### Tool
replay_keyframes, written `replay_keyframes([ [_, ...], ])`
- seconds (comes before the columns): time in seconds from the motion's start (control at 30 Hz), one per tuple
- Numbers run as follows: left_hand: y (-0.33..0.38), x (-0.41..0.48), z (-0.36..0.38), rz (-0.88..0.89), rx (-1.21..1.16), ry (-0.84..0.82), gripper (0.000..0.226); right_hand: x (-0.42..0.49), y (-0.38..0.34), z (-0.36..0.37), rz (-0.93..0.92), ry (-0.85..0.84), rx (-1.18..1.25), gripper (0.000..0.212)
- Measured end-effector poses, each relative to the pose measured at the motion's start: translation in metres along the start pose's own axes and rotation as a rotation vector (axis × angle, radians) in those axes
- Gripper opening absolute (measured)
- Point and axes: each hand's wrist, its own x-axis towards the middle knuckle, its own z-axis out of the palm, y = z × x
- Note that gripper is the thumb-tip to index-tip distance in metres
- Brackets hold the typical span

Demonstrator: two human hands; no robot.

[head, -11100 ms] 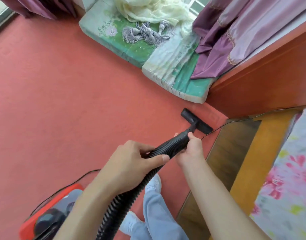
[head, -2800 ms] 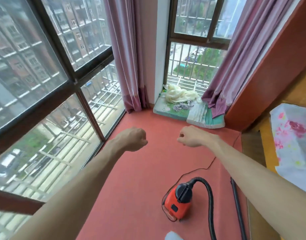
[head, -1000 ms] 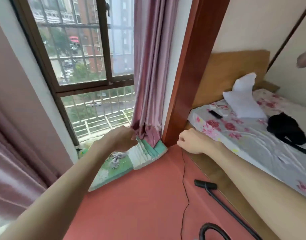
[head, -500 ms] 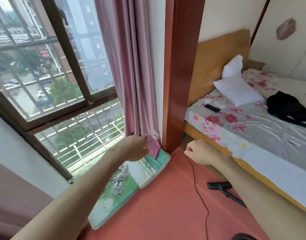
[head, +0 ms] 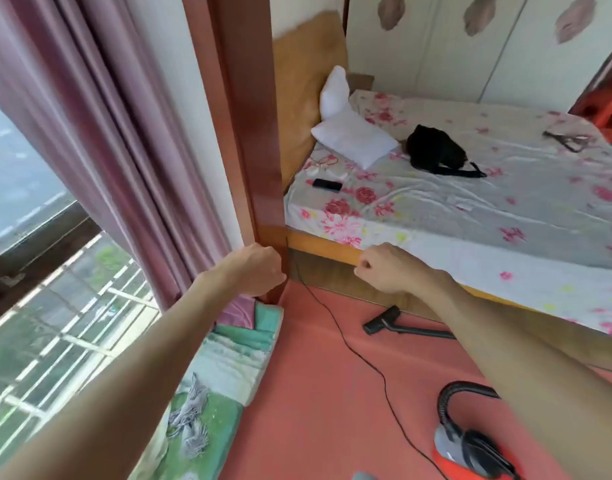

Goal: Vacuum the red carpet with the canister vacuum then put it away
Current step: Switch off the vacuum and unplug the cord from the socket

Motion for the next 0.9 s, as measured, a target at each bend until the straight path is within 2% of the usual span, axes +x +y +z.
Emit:
replay_keyframes([
  [0.1, 0.008, 0.037, -0.012, 0.1, 0.102, 0.009, 0.033, 0.014, 0.01, -0.008, 0.06, 0.023, 0.039, 0.033],
  [0.23, 0.026, 0.093, -0.019, 0.19, 0.097, -0.014, 0.033, 0.044, 0.037, -0.01, 0.141, 0.045, 0.08, 0.034],
  [0.37, 0.035, 0.157, -0.02, 0.236, 0.085, -0.073, 0.029, 0.09, 0.071, -0.014, 0.133, 0.009, 0.106, 0.032],
  [0.53, 0.055, 0.228, -0.029, 0.178, 0.055, -0.103, 0.028, 0.155, 0.123, -0.027, 0.095, -0.056, 0.11, 0.035],
  [0.67, 0.068, 0.27, -0.044, 0.143, -0.013, -0.055, 0.027, 0.211, 0.148, -0.049, 0.008, -0.085, 0.092, 0.04],
  [0.9, 0.041, 0.325, -0.059, 0.029, -0.016, -0.045, 0.028, 0.302, 0.151, -0.067, -0.125, -0.111, 0.077, 0.042],
])
